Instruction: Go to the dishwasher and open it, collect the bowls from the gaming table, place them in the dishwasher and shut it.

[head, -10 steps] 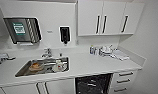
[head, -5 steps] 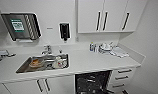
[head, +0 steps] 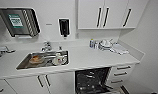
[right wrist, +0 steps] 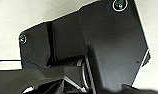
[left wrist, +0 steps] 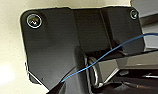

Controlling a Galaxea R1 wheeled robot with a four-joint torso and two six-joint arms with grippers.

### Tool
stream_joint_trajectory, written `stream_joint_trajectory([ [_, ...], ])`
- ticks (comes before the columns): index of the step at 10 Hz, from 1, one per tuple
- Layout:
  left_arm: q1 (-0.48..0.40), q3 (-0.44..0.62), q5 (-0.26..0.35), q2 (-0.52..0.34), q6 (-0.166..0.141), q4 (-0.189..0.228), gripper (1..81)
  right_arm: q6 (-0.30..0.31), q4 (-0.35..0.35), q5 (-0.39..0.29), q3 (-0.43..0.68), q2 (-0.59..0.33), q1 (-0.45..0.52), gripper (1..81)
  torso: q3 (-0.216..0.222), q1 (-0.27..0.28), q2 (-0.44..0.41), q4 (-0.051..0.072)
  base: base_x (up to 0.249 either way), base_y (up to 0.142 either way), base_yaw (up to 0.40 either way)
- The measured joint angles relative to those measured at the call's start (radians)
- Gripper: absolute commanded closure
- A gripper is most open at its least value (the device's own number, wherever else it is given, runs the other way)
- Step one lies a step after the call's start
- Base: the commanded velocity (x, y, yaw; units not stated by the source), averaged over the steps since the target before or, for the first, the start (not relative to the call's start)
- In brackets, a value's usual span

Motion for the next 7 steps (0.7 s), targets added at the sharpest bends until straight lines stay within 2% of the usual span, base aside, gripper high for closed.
stream_joint_trajectory([
  [2, 0.001, 0.000, 0.001, 0.000, 0.000, 0.000, 1.0, 0.000, 0.000, 0.000, -0.010, 0.000, 0.004, 1.0, 0.007, -0.039, 0.061, 0.000, 0.000, 0.000, 0.000],
  [3, 0.000, 0.000, 0.001, 0.000, 0.000, 0.000, 1.0, 0.001, 0.000, 0.000, -0.010, 0.000, 0.001, 1.0, 0.026, -0.055, 0.086, 0.000, 0.000, 0.000, 0.000],
  [7, 0.004, 0.000, 0.001, 0.000, 0.000, 0.000, 1.0, 0.001, 0.000, 0.000, -0.011, 0.000, -0.005, 1.0, 0.154, -0.138, 0.212, 0.000, 0.000, 0.000, 0.000],
])
